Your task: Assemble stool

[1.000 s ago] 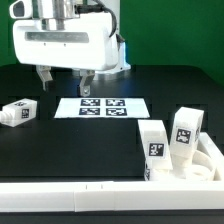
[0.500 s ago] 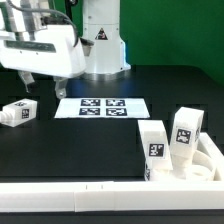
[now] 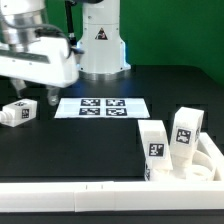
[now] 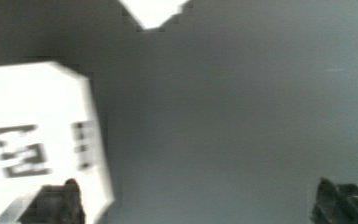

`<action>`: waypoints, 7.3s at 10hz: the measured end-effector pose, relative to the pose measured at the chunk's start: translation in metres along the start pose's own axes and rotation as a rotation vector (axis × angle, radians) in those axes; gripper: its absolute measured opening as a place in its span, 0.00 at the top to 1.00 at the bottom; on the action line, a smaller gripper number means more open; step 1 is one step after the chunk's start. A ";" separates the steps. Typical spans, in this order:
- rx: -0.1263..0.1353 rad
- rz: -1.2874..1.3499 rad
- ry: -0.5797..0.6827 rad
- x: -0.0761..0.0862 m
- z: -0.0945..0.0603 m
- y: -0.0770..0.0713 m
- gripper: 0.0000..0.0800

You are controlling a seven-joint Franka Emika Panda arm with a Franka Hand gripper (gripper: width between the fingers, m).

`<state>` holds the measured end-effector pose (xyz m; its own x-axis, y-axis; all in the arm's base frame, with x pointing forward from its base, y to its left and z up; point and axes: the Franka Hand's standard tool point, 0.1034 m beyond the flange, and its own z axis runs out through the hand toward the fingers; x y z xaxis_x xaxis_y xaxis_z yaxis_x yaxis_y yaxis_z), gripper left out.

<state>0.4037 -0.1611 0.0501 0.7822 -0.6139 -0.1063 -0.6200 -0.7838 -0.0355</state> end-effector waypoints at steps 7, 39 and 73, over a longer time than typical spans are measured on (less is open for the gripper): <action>-0.107 -0.052 0.059 0.002 0.029 0.051 0.19; 0.036 1.746 0.078 -0.056 0.039 -0.115 0.59; -0.203 -0.672 -0.084 -0.040 0.002 -0.147 0.19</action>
Offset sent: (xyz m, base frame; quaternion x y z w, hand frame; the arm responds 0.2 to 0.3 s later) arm -0.0145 -0.0132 -0.0144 0.0024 0.0334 -0.0412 0.9986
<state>0.4637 -0.0212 0.0571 0.9791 0.0119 -0.2029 0.0255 -0.9976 0.0645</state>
